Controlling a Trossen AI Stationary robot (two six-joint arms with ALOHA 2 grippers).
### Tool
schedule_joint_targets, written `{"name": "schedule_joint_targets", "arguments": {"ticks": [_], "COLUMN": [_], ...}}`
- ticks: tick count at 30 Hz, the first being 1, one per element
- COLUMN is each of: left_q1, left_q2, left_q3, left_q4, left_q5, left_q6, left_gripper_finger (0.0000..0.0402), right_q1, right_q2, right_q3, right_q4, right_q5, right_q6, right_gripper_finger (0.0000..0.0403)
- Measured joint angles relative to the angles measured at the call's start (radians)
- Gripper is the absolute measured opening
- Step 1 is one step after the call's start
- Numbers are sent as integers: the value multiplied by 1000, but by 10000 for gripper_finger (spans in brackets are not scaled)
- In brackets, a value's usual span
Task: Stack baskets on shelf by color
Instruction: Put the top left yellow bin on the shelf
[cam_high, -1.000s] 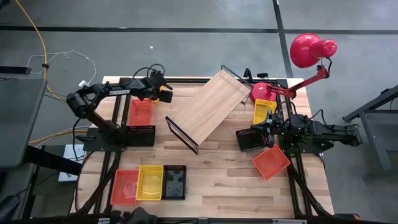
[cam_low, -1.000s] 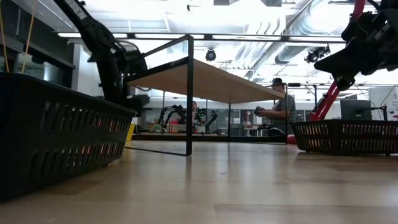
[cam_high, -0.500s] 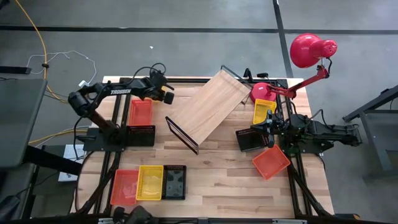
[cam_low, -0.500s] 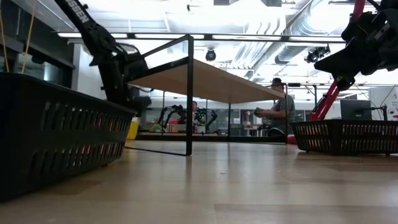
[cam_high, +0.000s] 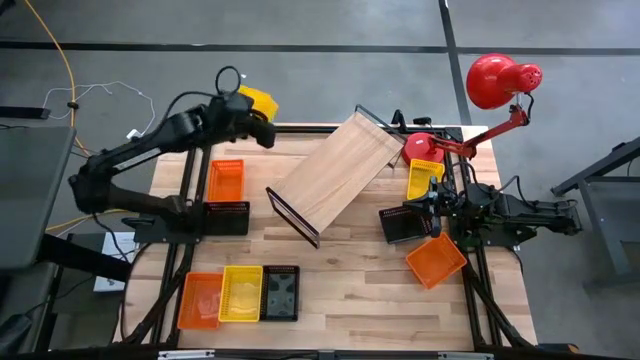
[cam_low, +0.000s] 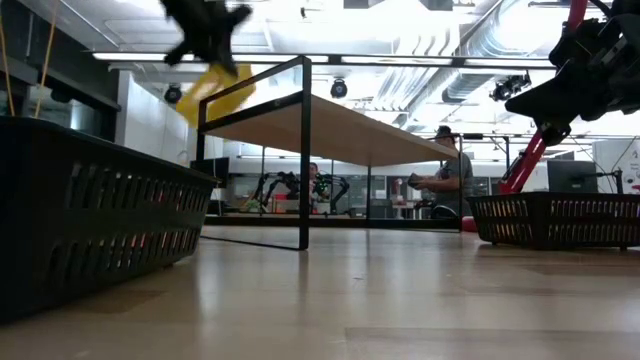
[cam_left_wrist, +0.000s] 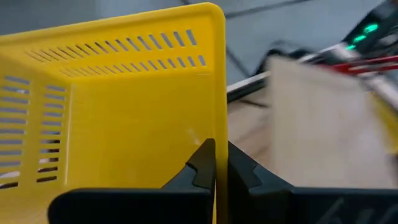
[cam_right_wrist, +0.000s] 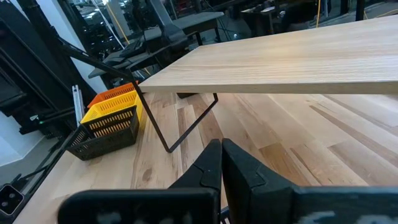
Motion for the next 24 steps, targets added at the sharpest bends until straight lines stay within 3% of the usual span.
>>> {"name": "schedule_joint_targets", "arguments": {"ticks": [6,10,13,19,24], "left_q1": [-431,-638,-695,-687,-663], "left_q2": [71,199,322,553,639], "left_q3": [153,229,291,425,512], "left_q4": [-92,-94,-96,-163,-176], "left_q5": [-267,-376,-384,-305,-287], "left_q6": [-251,-408,-465,-503,-434], "left_gripper_finger": [0,0,0,0,0], "right_q1": [0,0,0,0,0], "right_q2": [0,0,0,0,0], "right_q3": [0,0,0,0,0], "right_q4": [0,0,0,0,0], "right_q5": [0,0,0,0,0], "right_q6": [0,0,0,0,0], "right_gripper_finger": [0,0,0,0,0]}}
